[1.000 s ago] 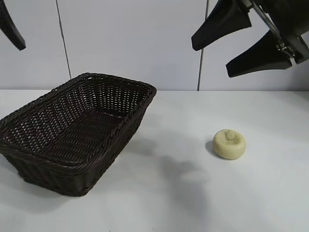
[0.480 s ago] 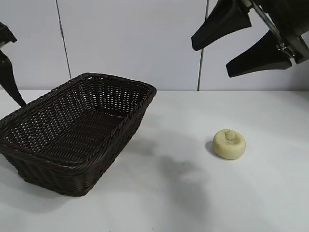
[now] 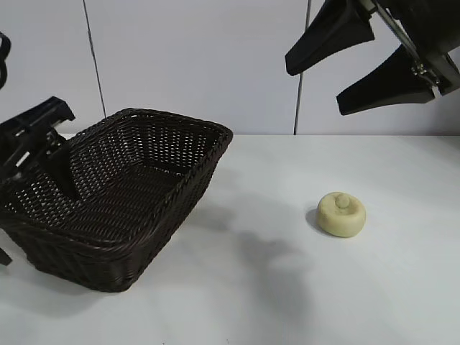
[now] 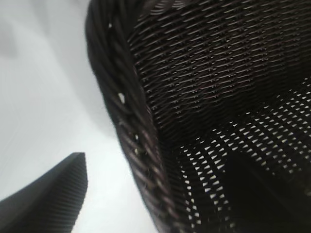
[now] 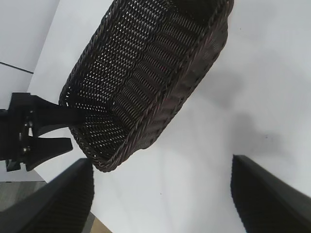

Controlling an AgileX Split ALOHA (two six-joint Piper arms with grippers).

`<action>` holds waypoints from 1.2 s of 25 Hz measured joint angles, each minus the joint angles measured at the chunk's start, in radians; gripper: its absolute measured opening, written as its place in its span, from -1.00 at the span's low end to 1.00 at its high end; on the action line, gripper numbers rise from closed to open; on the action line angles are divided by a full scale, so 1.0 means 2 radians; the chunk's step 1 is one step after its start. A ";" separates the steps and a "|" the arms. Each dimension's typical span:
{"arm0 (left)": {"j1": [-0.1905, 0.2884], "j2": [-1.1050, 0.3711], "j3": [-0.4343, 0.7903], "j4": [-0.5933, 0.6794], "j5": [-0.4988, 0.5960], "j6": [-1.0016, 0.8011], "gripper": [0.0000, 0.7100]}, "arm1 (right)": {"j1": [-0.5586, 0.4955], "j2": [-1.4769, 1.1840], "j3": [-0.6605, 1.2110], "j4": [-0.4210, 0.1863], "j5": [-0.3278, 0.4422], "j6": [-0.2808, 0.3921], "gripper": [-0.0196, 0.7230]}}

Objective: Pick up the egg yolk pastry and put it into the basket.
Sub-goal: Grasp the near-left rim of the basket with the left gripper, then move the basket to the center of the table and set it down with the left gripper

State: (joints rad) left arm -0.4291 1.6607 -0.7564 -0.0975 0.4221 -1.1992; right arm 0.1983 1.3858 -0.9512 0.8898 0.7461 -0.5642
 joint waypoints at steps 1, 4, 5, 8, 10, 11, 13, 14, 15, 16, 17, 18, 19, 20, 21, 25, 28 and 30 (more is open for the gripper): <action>0.005 0.004 0.000 0.000 -0.001 0.000 0.58 | 0.000 0.000 0.000 -0.001 0.003 0.000 0.56; 0.018 0.006 0.000 0.001 -0.003 0.000 0.58 | 0.000 0.000 0.000 -0.004 0.007 0.000 0.56; 0.020 0.006 0.000 0.001 -0.004 0.000 0.58 | 0.000 0.000 0.000 -0.004 0.008 0.000 0.56; 0.020 0.006 0.000 0.001 -0.004 0.000 0.41 | 0.000 0.000 0.000 -0.005 0.008 0.000 0.56; 0.020 0.006 0.000 0.001 -0.004 0.000 0.19 | 0.000 0.000 0.000 -0.006 0.008 0.000 0.56; 0.020 0.006 0.000 0.001 -0.004 0.000 0.05 | 0.000 0.000 0.000 -0.006 0.008 0.000 0.56; 0.020 0.006 0.000 0.001 -0.004 0.000 -0.19 | 0.000 0.000 0.000 -0.006 0.008 0.001 0.56; 0.020 0.006 0.000 0.001 -0.004 0.000 -0.34 | 0.000 0.000 0.000 -0.006 0.007 0.001 0.56; 0.020 0.007 0.000 0.000 -0.004 -0.002 -0.50 | 0.000 0.000 0.000 -0.006 0.007 0.001 0.56; 0.021 0.007 0.000 -0.004 -0.007 -0.008 -0.61 | 0.000 0.000 0.000 -0.006 0.007 0.001 0.56; 0.022 0.007 -0.001 -0.005 -0.013 -0.010 -0.71 | 0.000 0.000 0.000 -0.006 0.007 0.001 0.56; 0.022 0.007 -0.001 -0.002 -0.014 -0.004 -0.73 | 0.000 0.000 0.000 -0.006 0.007 0.001 0.56; 0.022 0.008 -0.001 -0.001 -0.010 -0.002 -0.73 | 0.000 0.000 0.000 -0.006 0.007 0.001 0.56; 0.022 0.008 -0.004 -0.003 -0.004 -0.003 -0.73 | 0.000 0.000 0.000 -0.006 0.007 0.001 0.56; 0.022 0.008 -0.008 -0.003 0.004 -0.003 -0.73 | 0.000 0.000 0.000 -0.006 0.007 0.001 0.56; 0.024 0.008 -0.042 0.000 0.044 0.001 -0.73 | 0.000 0.000 0.000 -0.006 0.007 0.001 0.56; 0.036 0.009 -0.075 0.000 0.077 0.024 -0.73 | 0.000 0.000 0.000 -0.006 0.007 0.001 0.56; 0.049 0.009 -0.093 0.001 0.098 0.055 -0.73 | 0.000 0.000 0.000 -0.006 0.007 0.001 0.56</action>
State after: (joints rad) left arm -0.3305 1.6782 -0.9422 -0.0964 0.6187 -1.0888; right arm 0.1983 1.3858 -0.9512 0.8786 0.7608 -0.5619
